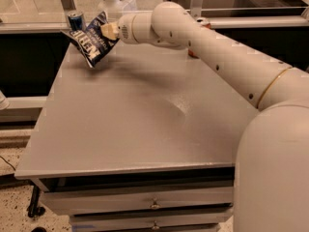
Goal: Move blue chip bag near redbull can
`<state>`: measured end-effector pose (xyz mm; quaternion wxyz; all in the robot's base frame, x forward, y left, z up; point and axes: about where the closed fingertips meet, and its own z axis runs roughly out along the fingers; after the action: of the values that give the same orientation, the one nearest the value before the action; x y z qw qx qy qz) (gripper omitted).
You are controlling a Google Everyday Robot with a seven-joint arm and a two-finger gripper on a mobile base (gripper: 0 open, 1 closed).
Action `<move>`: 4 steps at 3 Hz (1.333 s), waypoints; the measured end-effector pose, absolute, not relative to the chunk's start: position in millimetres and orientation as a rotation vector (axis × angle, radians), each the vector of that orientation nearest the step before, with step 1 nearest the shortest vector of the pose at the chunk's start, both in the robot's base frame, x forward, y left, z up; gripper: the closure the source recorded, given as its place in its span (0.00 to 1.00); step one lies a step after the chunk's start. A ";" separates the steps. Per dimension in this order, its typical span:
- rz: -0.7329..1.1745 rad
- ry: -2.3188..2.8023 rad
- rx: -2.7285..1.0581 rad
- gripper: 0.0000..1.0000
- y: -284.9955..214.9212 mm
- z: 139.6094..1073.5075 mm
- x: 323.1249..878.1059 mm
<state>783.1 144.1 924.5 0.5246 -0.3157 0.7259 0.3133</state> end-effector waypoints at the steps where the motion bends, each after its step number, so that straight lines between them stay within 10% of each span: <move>1: 0.752 1.744 -0.762 0.36 146.5 917.5 782.4; 3: 0.761 1.753 -0.769 0.00 149.3 909.0 779.5; 4: 0.758 1.748 -0.769 0.00 146.5 910.5 775.6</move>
Offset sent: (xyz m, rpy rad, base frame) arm -0.0030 0.0012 -0.0176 -0.0091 0.0195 0.0103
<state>775.6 146.5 910.5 0.5173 -0.3203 0.7280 0.3159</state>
